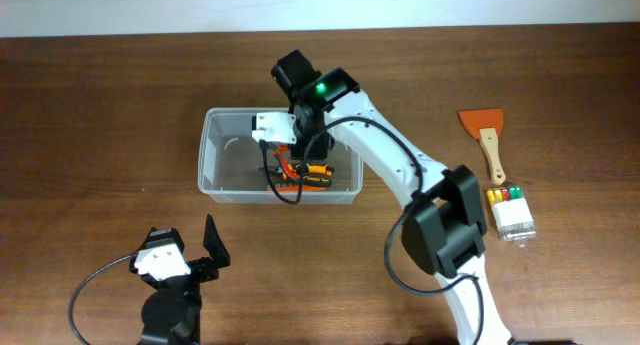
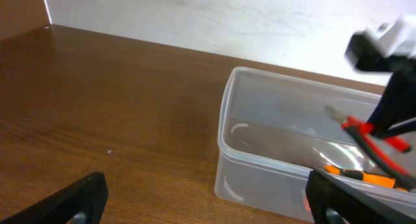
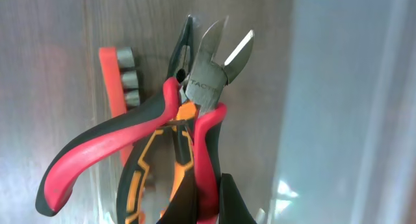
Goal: Pack container
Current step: 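Carry the red-handled pliers into the container and release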
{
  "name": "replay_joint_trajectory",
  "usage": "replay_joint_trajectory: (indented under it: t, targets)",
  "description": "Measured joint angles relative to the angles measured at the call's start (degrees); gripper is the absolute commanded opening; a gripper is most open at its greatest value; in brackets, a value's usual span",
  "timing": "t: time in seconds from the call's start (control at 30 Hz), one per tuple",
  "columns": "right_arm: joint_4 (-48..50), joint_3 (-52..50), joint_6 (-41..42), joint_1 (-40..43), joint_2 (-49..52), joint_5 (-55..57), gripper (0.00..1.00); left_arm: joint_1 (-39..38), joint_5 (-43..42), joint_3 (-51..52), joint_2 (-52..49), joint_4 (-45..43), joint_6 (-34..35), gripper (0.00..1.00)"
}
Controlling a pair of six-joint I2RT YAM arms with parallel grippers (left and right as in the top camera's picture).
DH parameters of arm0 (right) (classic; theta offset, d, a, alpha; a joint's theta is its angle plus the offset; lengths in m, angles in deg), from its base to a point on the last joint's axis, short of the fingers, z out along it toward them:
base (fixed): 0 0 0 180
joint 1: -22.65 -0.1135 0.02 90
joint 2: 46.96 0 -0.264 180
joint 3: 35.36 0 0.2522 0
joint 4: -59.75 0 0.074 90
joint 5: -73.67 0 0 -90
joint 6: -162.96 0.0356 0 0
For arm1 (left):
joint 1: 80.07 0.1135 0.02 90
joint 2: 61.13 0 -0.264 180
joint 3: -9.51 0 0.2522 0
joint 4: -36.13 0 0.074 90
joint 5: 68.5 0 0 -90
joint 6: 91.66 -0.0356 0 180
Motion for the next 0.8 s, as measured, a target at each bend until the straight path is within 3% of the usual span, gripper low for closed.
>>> replay_joint_trajectory:
  t: [0.2,0.23,0.3,0.37,0.8]
  targets:
    - [1.1,0.0,1.4,0.0,1.8,-0.2,0.04,0.0,0.0,0.0,0.0,0.0,0.0,0.99]
    - [1.2,0.0,1.5,0.0,1.8,-0.3,0.13,0.0,0.0,0.0,0.0,0.0,0.0,0.99]
    - [1.4,0.0,2.2,0.0,1.8,-0.4,0.5,0.0,0.0,0.0,0.0,0.0,0.0,0.99]
    - [1.9,0.0,2.6,0.0,1.8,-0.6,0.6,0.0,0.0,0.0,0.0,0.0,0.0,0.99]
    - [2.3,0.9,15.6,0.0,1.7,3.1,0.69,0.0,0.0,0.0,0.0,0.0,0.0,0.99]
